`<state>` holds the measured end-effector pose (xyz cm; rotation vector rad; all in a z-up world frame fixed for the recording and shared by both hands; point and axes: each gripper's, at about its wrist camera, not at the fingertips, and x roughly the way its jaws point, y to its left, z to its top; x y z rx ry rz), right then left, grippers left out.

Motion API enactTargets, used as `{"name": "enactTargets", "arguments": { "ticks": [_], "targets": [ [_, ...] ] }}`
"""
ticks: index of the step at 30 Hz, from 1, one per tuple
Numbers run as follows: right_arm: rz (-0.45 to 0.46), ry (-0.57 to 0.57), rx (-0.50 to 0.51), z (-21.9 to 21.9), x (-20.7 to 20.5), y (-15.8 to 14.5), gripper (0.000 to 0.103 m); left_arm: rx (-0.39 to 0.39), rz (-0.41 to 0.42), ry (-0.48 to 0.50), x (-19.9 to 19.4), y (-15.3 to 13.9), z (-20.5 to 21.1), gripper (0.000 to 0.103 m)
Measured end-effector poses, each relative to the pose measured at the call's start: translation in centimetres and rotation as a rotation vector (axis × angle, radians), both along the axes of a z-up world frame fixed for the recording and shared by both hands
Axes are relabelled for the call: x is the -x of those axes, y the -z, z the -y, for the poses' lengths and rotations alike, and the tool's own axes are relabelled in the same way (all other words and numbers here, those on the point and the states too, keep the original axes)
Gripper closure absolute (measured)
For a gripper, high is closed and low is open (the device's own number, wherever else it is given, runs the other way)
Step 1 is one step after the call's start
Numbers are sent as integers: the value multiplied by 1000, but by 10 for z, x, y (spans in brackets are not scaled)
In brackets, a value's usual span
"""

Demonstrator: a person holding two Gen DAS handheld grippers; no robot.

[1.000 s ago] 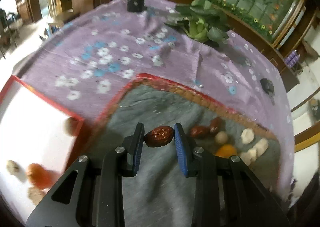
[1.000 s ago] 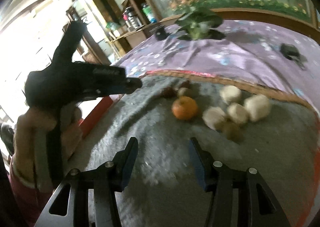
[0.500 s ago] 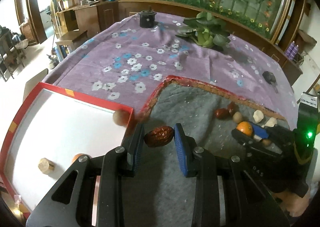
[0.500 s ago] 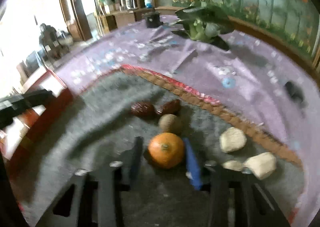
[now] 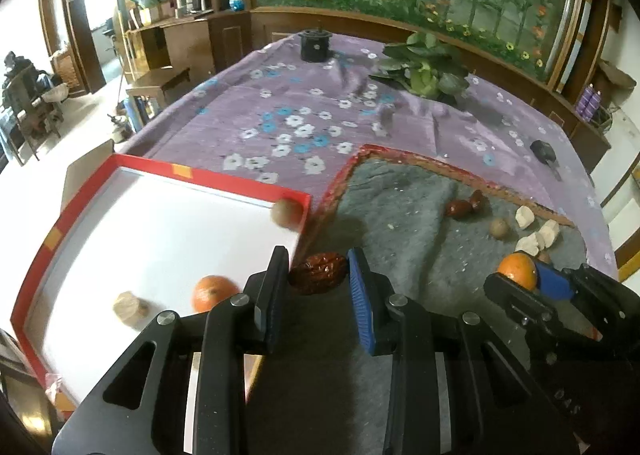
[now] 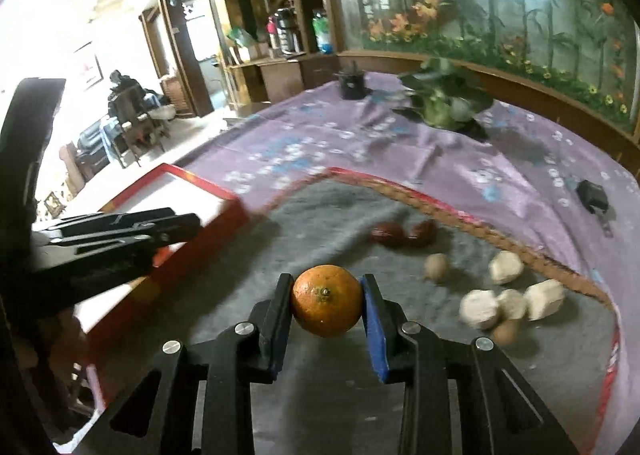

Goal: Organize fruits
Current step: 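Carry the date with the left tool while the right tool carries the orange to the tray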

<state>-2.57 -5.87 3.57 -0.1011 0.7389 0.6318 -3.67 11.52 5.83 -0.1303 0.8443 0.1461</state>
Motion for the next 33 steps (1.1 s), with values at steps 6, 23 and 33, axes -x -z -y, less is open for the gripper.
{"name": "enactTargets", "arguments": {
  "ticks": [6, 23, 33],
  "targets": [
    [-2, -57, -19, -29, 18, -5, 71, -12, 5, -33, 19, 0, -19, 73],
    [18, -208, -6, -111, 37, -15, 71, 2, -39, -117, 73, 8, -97, 73],
    [-6, -237, 31, -158, 6, -3, 71, 21, -75, -95, 76, 26, -100, 73]
  ]
}}
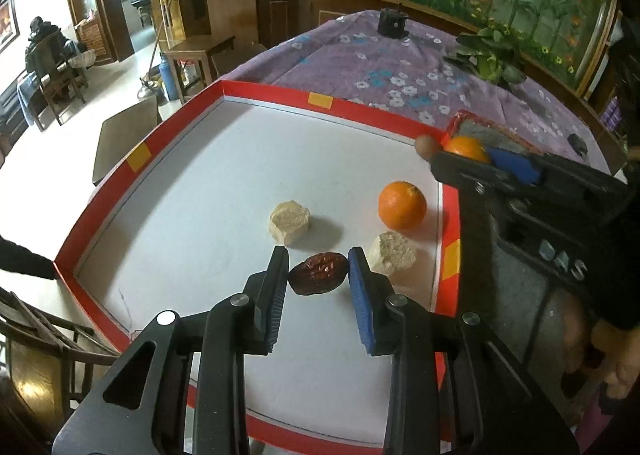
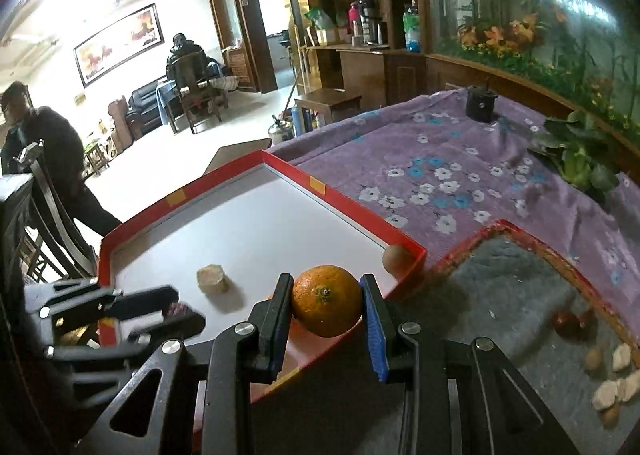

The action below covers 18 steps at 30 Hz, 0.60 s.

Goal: Organize fruits
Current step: 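Carry the date with the left tool while the right tool carries the orange to the tray, then open the left tool over the tray while the right tool releases the orange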

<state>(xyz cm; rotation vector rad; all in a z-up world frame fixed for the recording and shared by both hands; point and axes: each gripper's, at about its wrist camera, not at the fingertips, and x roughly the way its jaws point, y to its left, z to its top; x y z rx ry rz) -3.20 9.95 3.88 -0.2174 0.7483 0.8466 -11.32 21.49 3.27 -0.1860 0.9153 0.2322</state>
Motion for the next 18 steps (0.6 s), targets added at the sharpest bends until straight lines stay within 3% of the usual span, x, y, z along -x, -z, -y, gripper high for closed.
{"name": "enactTargets", "arguments": {
  "ticks": [18],
  "targets": [
    [-103, 54, 29, -34, -55, 37, 70, -40, -37, 28, -26, 20, 8, 72]
  ]
}}
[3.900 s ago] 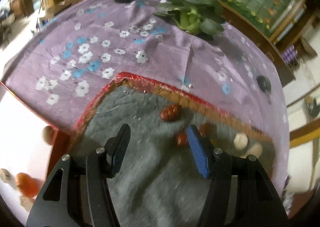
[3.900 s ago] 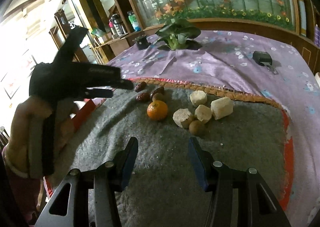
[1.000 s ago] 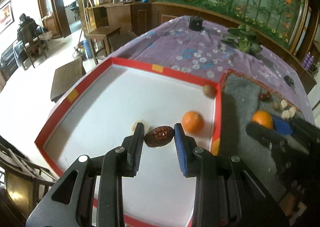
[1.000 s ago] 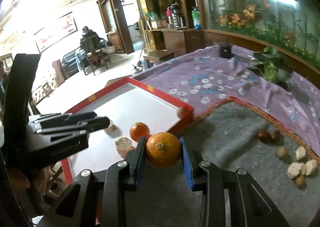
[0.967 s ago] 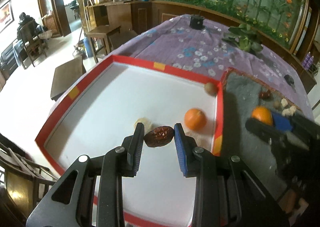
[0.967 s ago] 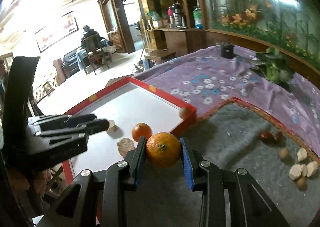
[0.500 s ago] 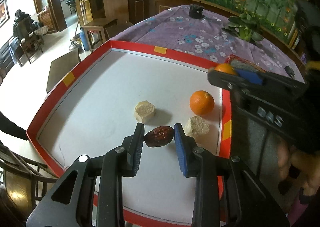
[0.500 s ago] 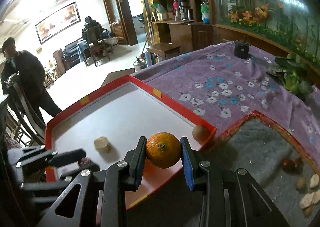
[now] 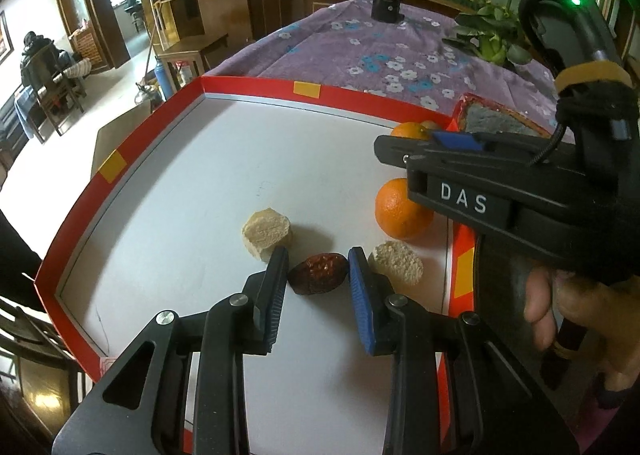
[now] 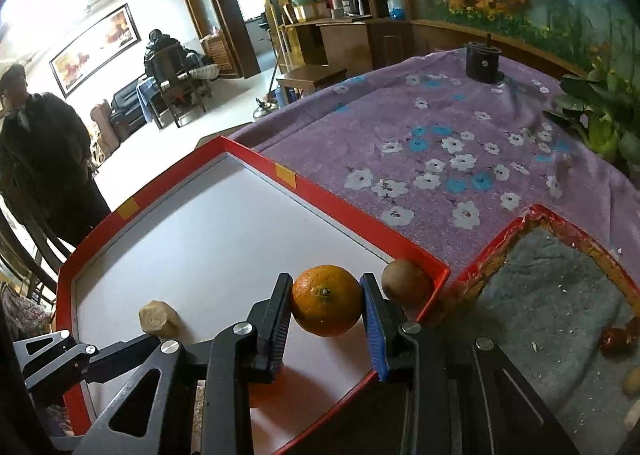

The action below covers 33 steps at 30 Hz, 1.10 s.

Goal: Organize fruits
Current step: 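Open the left tool over the tray while the right tool releases the orange, then move both tools back over the mat toward the remaining items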

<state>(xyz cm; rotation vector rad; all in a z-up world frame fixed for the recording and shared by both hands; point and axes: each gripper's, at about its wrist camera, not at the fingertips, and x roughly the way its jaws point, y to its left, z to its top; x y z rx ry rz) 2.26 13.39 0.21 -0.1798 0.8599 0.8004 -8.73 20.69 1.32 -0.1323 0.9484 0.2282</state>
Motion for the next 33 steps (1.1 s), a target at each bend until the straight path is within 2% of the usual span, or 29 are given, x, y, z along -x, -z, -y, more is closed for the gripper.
{"name": "enactTargets", "arguments": {
  "ticks": [2, 4, 6, 16, 19, 21, 27, 33],
  "targets": [
    [-16, -6, -13, 1, 0, -1, 68, -4, -3, 4, -1, 0, 1, 69],
    [-29, -9, -38, 4, 1, -3, 62, -20, -9, 2, -2, 1, 2, 57],
    [-27, -9, -51, 7, 6, -6, 61, -23, -7, -1, -1, 0, 2, 49],
    [46, 13, -101, 37, 43, -35, 60, -48, 41, -40, 9, -15, 5, 49],
    [89, 57, -109, 52, 56, -45, 55, -55, 68, -67, 14, -21, 5, 49],
    [96, 69, -132, 62, 65, -50, 55, -50, 74, -79, 15, -24, 5, 49],
    [132, 90, -111, 87, 82, -56, 55, -51, 103, -94, 18, -34, 13, 49],
    [129, 106, -144, 107, 94, -59, 54, -66, 112, -83, 19, -40, 29, 49]
  ]
}}
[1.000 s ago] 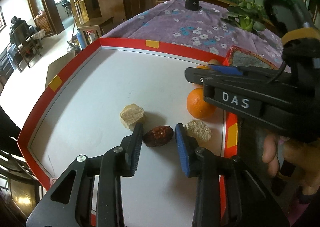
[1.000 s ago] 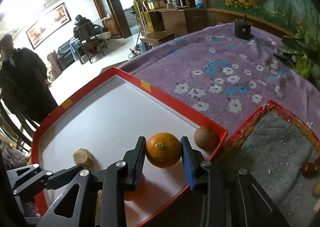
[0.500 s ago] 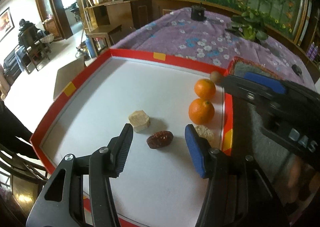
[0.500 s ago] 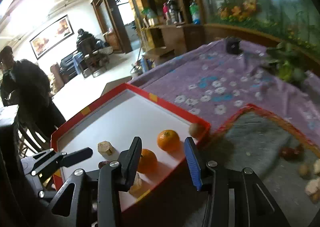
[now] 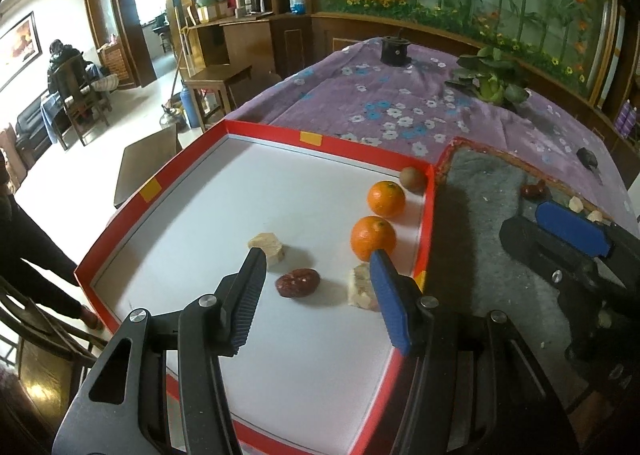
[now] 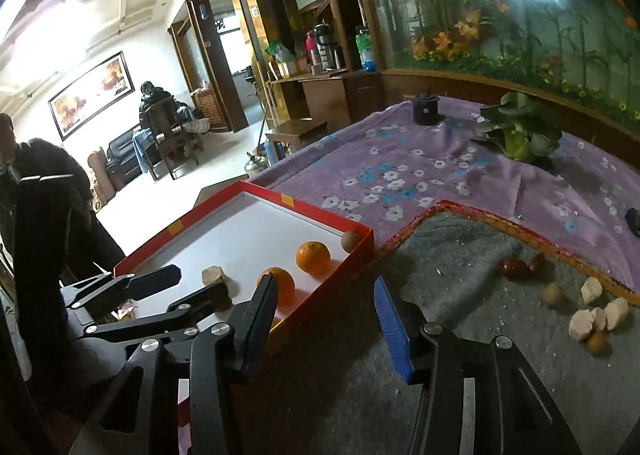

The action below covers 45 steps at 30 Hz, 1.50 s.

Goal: Organize fruits
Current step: 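Move both tools back over the mat toward the remaining items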

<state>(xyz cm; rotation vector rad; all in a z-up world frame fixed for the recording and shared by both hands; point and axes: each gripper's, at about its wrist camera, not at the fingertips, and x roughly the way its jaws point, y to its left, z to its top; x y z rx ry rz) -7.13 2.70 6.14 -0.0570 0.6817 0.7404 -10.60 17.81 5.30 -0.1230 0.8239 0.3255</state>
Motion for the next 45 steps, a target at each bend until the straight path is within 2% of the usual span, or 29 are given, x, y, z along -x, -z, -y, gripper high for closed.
{"name": "enactTargets", "arguments": {
  "ticks": [5, 13, 27, 33, 36, 39, 45],
  "targets": [
    [28, -7, 29, 3, 9, -1, 54, -19, 0, 9, 2, -3, 11, 49],
    [19, 16, 27, 25, 14, 5, 54, -19, -16, 40, -8, -1, 33, 49],
    [-36, 217, 42, 121, -1, 27, 53, 31, -51, 177, -42, 13, 93, 49],
    [-76, 322, 20, 170, -10, 37, 53, 59, -69, 269, -66, 15, 121, 49],
    [-97, 356, -11, 188, -16, 40, 53, 105, -92, 309, -85, 16, 133, 49],
    [-90, 367, -15, 196, -19, 39, 53, 151, -116, 321, -106, 18, 139, 49],
    [-87, 352, -3, 196, -28, 40, 53, 153, -128, 324, -143, 19, 150, 49]
  ]
}}
